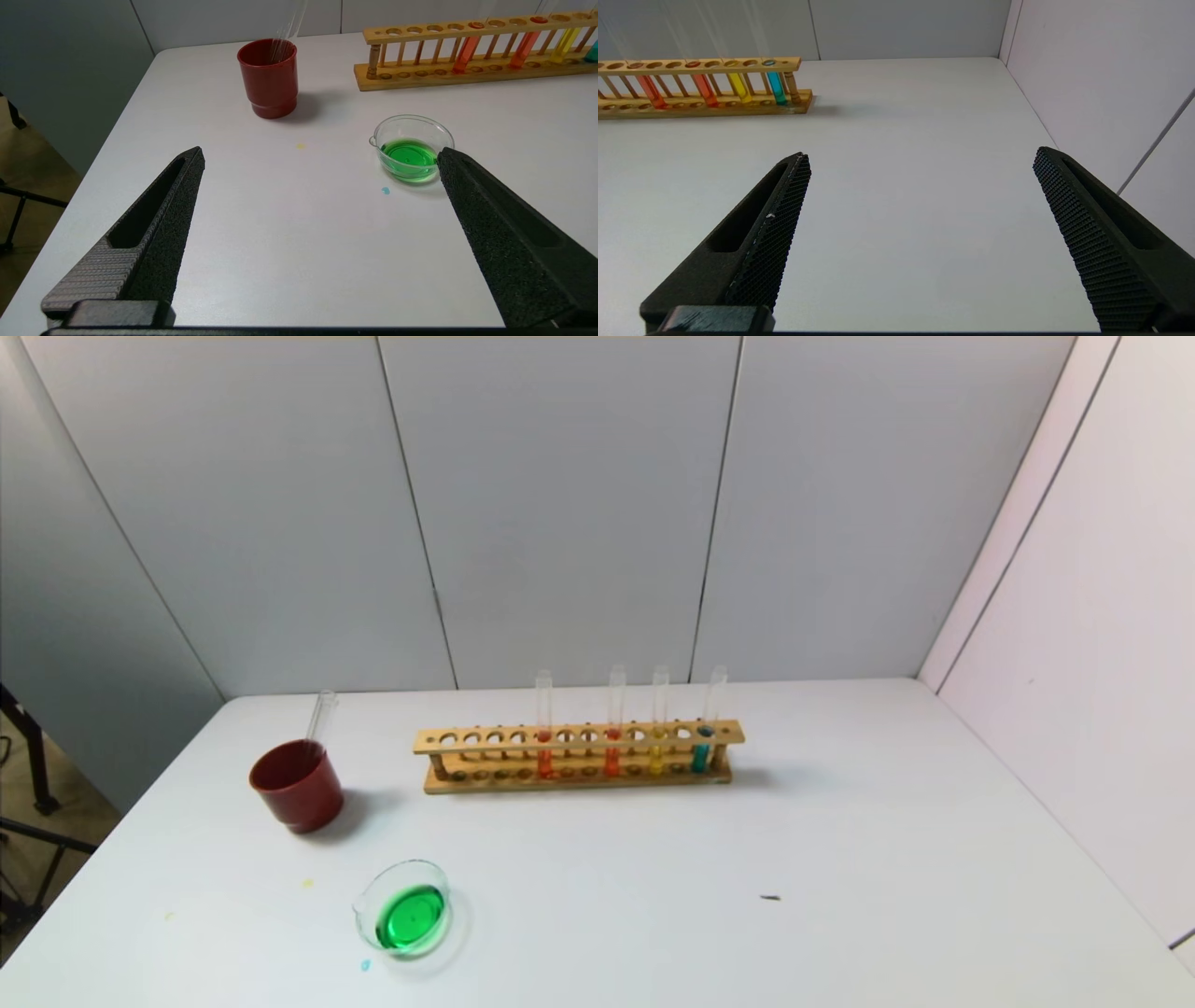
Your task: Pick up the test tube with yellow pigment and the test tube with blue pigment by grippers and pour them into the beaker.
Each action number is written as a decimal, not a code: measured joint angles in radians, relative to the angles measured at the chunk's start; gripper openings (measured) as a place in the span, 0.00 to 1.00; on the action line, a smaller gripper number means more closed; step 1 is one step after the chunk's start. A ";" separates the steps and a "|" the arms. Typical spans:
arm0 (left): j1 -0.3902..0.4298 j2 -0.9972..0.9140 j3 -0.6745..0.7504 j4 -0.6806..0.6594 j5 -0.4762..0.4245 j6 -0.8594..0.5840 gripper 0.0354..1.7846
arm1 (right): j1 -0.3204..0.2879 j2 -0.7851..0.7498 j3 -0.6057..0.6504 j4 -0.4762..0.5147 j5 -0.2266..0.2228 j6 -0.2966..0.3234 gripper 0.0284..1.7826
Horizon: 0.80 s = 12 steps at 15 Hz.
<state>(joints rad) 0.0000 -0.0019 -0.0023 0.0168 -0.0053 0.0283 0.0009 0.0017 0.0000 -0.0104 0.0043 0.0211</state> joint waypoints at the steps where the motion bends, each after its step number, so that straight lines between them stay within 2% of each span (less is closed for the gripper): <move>1: 0.000 0.000 0.001 -0.004 0.002 -0.006 0.98 | 0.000 0.000 0.000 0.000 0.000 0.000 0.98; 12: 0.000 0.000 0.002 -0.008 0.005 -0.031 0.98 | 0.000 0.000 0.000 0.000 0.000 0.000 0.98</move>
<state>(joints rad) 0.0000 -0.0019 0.0000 0.0091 0.0000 -0.0028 0.0013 0.0017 0.0000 -0.0104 0.0043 0.0211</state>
